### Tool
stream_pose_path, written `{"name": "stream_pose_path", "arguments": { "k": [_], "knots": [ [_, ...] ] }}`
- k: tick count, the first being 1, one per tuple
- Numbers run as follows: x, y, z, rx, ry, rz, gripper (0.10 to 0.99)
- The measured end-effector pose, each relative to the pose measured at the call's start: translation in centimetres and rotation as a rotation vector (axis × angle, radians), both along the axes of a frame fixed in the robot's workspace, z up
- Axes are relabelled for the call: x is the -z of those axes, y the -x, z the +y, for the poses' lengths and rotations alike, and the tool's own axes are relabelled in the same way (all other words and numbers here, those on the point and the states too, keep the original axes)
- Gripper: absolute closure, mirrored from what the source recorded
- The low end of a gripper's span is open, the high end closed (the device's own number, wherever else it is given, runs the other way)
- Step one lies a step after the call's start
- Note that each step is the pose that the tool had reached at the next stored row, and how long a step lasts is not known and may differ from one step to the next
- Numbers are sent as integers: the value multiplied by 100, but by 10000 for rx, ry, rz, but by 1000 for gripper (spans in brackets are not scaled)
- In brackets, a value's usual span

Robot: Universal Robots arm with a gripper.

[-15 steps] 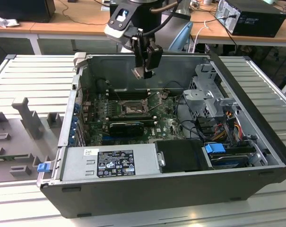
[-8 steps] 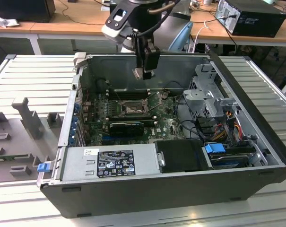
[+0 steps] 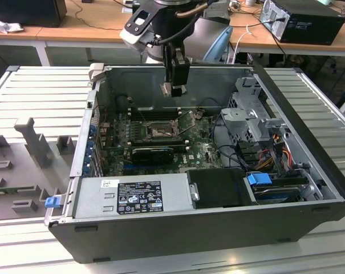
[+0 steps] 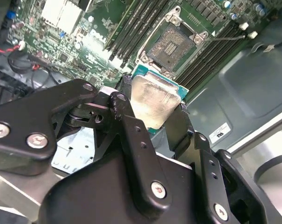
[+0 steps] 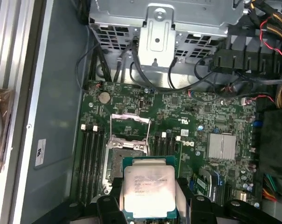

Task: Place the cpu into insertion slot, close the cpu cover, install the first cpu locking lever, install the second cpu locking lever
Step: 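Place the cpu into insertion slot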

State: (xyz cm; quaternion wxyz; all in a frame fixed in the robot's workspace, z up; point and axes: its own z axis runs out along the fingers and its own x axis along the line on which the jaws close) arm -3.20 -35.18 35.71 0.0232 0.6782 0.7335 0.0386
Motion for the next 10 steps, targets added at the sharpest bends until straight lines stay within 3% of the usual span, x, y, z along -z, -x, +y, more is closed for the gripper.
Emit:
{"name": "stream_pose_path", "arguments": {
  "k": [6,10],
  "knots": [
    [89,7,0,565,-1,-10,557],
    [164,38,2,584,0,-16,557]
  ]
}}
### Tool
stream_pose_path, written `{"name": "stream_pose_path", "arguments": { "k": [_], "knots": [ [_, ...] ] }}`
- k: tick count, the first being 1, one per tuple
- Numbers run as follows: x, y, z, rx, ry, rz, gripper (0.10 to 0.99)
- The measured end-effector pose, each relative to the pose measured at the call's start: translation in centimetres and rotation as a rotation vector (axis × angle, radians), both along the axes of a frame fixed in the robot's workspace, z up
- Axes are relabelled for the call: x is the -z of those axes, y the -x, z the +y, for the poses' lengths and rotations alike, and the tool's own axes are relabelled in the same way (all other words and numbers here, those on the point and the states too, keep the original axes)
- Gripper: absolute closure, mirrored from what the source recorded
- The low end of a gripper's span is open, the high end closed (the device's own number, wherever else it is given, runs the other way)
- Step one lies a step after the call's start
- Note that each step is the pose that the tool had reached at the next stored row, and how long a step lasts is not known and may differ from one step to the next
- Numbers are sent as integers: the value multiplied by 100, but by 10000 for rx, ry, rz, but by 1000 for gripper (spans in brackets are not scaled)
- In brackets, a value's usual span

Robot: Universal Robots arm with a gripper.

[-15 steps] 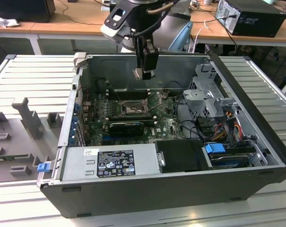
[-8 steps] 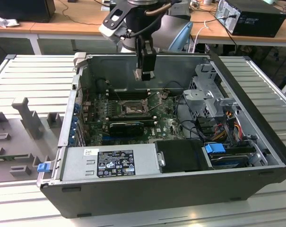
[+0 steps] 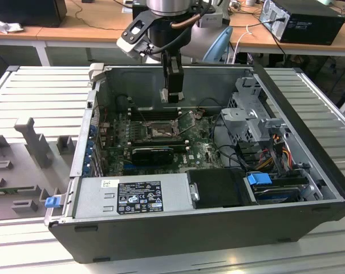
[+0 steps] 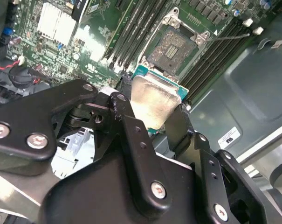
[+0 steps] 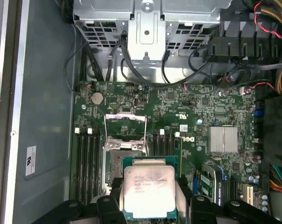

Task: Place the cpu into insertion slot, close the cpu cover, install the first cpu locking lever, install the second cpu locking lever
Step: 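Place the cpu into insertion slot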

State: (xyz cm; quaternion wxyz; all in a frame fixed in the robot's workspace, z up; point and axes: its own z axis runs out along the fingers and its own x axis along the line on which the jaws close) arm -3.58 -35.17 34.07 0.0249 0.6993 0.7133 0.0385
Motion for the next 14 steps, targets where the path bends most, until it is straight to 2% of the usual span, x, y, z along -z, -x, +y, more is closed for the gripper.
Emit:
{"name": "stream_pose_path", "arguments": {
  "k": [2,10,14],
  "knots": [
    [37,6,0,2,-1,0,557],
    [102,24,0,1,2,0,557],
    [211,36,0,397,1,0,557]
  ]
}}
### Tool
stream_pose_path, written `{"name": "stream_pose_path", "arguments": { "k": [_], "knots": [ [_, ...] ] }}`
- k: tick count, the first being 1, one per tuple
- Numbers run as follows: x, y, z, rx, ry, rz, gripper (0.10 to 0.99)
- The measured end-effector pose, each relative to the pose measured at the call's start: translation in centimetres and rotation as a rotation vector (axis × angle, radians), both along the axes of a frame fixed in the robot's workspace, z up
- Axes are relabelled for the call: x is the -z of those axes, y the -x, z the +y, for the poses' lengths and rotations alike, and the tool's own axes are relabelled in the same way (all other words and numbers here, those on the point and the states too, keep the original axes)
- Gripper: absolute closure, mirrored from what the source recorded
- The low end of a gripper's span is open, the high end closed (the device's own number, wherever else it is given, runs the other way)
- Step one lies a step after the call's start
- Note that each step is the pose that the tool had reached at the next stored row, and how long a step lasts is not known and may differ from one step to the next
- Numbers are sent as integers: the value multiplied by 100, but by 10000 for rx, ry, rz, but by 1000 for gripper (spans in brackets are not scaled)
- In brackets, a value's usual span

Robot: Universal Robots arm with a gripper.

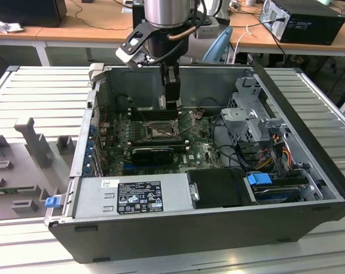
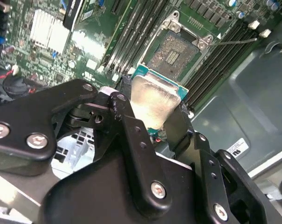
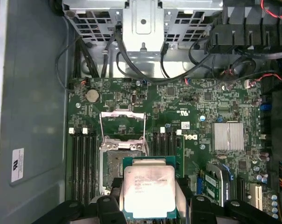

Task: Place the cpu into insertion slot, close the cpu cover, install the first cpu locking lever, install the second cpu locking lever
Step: 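Place the cpu into insertion slot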

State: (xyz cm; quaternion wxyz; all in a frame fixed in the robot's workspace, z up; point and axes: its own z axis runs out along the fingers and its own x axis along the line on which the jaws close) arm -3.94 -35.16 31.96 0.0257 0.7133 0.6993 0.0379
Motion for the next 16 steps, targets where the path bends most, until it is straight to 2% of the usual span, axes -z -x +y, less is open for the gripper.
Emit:
{"name": "stream_pose_path", "arguments": {
  "k": [10,16],
  "knots": [
    [202,18,0,-357,1,0,557],
    [267,18,0,-356,0,0,557]
  ]
}}
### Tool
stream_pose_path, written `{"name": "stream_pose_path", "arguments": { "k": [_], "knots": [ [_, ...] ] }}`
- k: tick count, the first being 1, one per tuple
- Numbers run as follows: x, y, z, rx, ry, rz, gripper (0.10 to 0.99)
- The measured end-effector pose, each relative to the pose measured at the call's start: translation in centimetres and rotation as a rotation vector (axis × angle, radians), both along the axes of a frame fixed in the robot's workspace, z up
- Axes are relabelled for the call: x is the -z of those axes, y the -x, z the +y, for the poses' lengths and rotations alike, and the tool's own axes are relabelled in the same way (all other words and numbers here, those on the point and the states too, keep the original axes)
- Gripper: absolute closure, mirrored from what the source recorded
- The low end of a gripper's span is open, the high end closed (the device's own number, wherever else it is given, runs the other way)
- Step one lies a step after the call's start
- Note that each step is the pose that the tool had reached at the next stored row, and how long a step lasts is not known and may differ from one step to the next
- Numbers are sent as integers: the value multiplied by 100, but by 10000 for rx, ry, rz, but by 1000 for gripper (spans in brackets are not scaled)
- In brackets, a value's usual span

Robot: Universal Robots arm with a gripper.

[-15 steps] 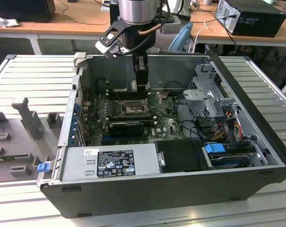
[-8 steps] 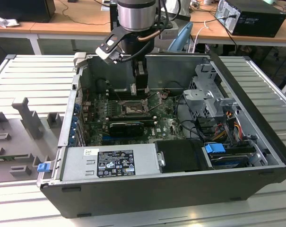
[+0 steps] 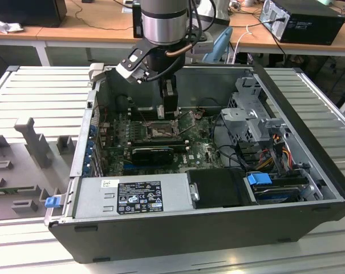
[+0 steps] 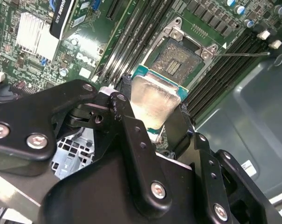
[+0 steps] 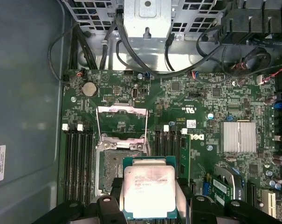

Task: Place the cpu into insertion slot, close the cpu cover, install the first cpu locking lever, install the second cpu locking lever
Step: 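Place the cpu into insertion slot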

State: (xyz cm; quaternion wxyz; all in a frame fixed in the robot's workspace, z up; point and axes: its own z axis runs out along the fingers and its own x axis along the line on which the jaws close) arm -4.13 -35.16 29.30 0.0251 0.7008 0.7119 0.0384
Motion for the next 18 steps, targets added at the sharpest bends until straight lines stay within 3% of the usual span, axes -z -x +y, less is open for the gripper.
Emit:
{"name": "stream_pose_path", "arguments": {
  "k": [12,18],
  "knots": [
    [252,1,0,2,1,8,557],
    [317,0,0,0,1,9,557]
  ]
}}
